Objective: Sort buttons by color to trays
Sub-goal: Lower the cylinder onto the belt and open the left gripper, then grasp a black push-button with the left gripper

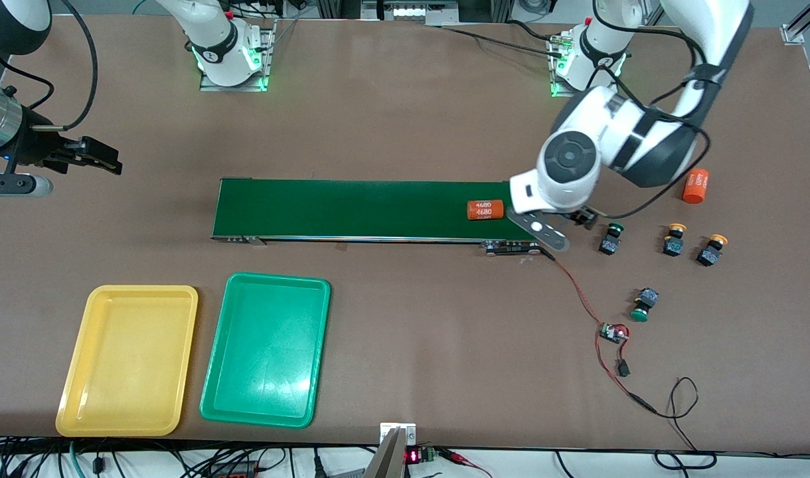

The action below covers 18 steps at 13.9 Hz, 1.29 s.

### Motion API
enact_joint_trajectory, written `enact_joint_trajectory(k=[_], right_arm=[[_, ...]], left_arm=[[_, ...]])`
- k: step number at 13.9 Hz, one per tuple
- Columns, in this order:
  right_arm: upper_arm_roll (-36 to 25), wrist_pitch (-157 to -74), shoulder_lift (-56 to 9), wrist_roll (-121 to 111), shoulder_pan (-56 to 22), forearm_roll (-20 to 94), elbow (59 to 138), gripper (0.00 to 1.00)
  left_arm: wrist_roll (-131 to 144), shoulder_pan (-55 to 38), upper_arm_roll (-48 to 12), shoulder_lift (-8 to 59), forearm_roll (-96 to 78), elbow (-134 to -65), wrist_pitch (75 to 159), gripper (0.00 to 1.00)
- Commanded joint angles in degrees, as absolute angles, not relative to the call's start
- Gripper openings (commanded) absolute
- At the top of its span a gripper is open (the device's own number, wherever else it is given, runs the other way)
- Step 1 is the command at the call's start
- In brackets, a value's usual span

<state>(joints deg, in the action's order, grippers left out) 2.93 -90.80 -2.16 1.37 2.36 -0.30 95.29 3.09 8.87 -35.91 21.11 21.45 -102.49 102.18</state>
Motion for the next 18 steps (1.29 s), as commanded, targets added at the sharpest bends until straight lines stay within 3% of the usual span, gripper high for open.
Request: enact_joint_trajectory(k=[1,6,14,18], right_arm=[[3.25,-89.91,-2.64,1.93,2.90,0.44,94.13,1.00],[3.25,-89.91,-2.64,1.93,2.90,0.44,94.13,1.00],[3.25,-89.91,-2.64,1.93,2.90,0.44,94.13,1.00],[3.25,-89.91,-2.64,1.93,2.90,0.44,94.13,1.00]], left_arm=[[7.29,13.96,-36.21,23.62,21.62,-97.84,100.20,1.00],[4.57,23.18,-36.12,32.33,22.23,-97.64,100.97,1.00],[4.75,29.18,-35.16,35.86,31.82,-111.52,126.09,1.00],[4.75,29.62,-34.46,36.91,36.19,-113.11,127.79,1.00]])
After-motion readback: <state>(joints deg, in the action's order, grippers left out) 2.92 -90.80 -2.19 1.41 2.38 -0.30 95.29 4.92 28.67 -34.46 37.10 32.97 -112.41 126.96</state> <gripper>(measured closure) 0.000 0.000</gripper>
